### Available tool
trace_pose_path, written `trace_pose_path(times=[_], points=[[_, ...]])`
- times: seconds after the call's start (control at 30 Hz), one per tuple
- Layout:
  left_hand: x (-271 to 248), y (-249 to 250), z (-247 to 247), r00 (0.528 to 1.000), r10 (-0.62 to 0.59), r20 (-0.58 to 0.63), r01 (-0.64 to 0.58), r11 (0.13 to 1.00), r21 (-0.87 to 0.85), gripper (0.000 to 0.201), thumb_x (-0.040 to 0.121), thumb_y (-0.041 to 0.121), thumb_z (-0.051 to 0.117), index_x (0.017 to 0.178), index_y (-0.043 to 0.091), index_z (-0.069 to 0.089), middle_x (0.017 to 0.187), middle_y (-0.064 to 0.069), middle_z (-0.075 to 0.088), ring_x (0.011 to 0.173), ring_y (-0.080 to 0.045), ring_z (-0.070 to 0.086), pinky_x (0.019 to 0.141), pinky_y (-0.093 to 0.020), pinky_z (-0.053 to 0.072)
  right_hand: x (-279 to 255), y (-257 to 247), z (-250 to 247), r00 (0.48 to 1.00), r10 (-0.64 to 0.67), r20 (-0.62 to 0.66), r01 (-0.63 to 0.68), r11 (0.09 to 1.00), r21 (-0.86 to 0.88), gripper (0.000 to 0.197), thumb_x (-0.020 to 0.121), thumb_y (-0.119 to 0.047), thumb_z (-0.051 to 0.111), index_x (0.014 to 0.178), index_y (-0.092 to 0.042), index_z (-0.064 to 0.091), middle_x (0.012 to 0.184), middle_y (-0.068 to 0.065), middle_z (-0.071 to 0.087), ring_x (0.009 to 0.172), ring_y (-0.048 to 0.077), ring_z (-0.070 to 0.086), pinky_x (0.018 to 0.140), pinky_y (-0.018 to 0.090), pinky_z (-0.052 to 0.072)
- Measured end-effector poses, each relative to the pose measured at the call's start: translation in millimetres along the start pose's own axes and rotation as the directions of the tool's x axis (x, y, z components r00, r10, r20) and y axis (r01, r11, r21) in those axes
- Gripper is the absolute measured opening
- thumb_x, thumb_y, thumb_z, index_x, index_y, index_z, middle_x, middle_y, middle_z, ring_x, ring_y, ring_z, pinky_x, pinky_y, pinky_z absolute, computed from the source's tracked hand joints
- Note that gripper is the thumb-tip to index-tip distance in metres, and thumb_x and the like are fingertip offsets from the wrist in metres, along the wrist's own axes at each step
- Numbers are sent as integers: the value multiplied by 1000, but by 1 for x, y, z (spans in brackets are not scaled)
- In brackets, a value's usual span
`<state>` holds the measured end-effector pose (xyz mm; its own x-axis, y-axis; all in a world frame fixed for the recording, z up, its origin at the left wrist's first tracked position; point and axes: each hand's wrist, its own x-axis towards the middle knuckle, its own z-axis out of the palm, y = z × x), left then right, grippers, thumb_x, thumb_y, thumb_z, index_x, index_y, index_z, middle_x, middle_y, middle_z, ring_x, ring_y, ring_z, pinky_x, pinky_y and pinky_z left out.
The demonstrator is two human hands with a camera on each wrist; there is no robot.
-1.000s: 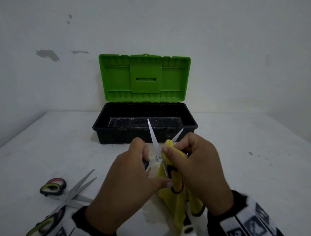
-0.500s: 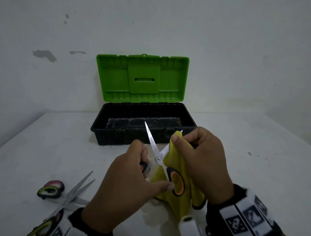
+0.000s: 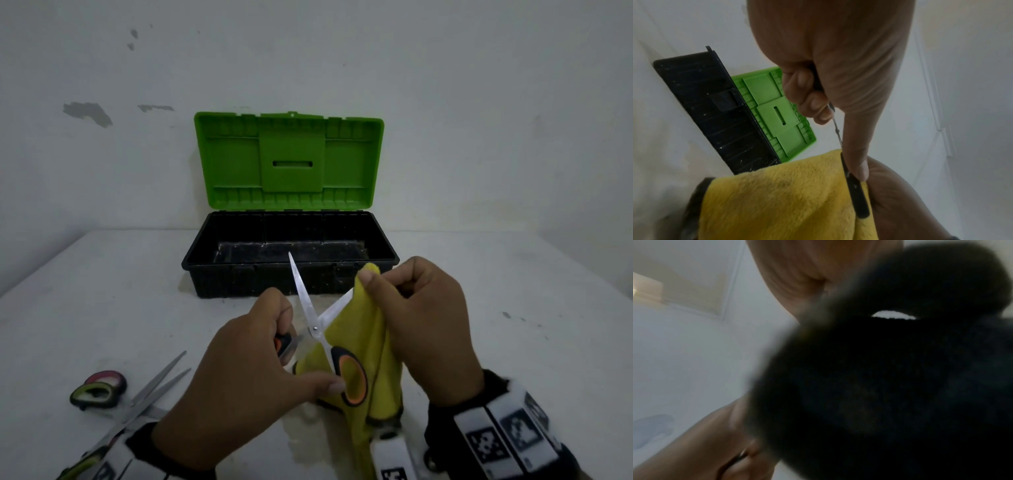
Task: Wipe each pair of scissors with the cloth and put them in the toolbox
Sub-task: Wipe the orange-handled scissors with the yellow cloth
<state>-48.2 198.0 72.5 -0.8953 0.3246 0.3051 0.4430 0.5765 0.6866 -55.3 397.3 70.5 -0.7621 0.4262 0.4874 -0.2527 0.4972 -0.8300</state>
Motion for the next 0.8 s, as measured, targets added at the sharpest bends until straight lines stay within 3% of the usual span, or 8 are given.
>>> trace_pose_path(times=[0.13,0.2,0.3,0.4,0.5,0.6,0.67,0.8], points=[[1,1,-1,1000,-6,5,6,1000,-27,71,41,66,85,73,32,31,63,13,51,48,-6,37,47,-19,39,-9,-7,3,998,-29,51,29,1000,4,26,79,-31,77,66,-16,60,61,-3,60,58,8,57,50,15,43],[1,-1,-3,1000,-8,14,8,1000,-23,71,41,66,85,73,31,32,62,12,50,49,-6,37,47,-19,40,-11,-7,5,996,-29,90,29,1000,-2,25,79,-33,77,67,-17,60,62,-2,62,58,8,58,50,18,45],[2,0,-3,999,-29,17,29,999,-16,72,39,66,85,73,28,33,55,5,44,48,-6,34,46,-20,38,5,2,0,999,27,24,-28,999,27,26,78,-34,78,66,-17,62,63,0,66,59,12,62,52,26,48],[0,1,-3,997,-65,43,69,993,-97,74,38,64,87,74,30,33,54,5,40,47,-6,30,44,-20,34,12,0,-9,999,36,-13,-36,998,57,25,77,-35,79,66,-19,63,64,-2,66,59,8,62,51,22,47],[1,0,-5,994,-101,41,106,983,-148,73,39,62,88,74,27,34,56,6,37,48,-5,29,45,-20,34,4,-9,-15,999,12,49,-14,999,49,24,74,-36,80,68,-18,66,65,-3,68,59,8,63,49,18,49],[3,5,-6,993,-119,3,118,981,-154,74,37,63,87,73,24,35,54,9,37,47,-4,31,43,-18,33,-11,-16,-13,983,-40,178,27,997,73,21,73,-29,82,67,-17,65,64,-3,69,58,11,64,49,18,49],[4,10,-6,993,-116,-2,115,983,-141,73,37,61,88,73,26,35,52,11,38,46,-3,31,43,-18,32,-22,-17,-7,966,-81,244,62,995,83,20,73,-23,83,67,-17,65,65,-6,69,62,9,64,53,12,46],[4,17,-7,994,-111,-12,110,991,-71,69,39,58,88,72,29,34,52,12,37,46,-4,33,43,-18,32,-29,-14,4,967,-127,221,118,992,52,19,72,-23,83,68,-21,64,70,-9,66,69,9,64,57,8,44]])
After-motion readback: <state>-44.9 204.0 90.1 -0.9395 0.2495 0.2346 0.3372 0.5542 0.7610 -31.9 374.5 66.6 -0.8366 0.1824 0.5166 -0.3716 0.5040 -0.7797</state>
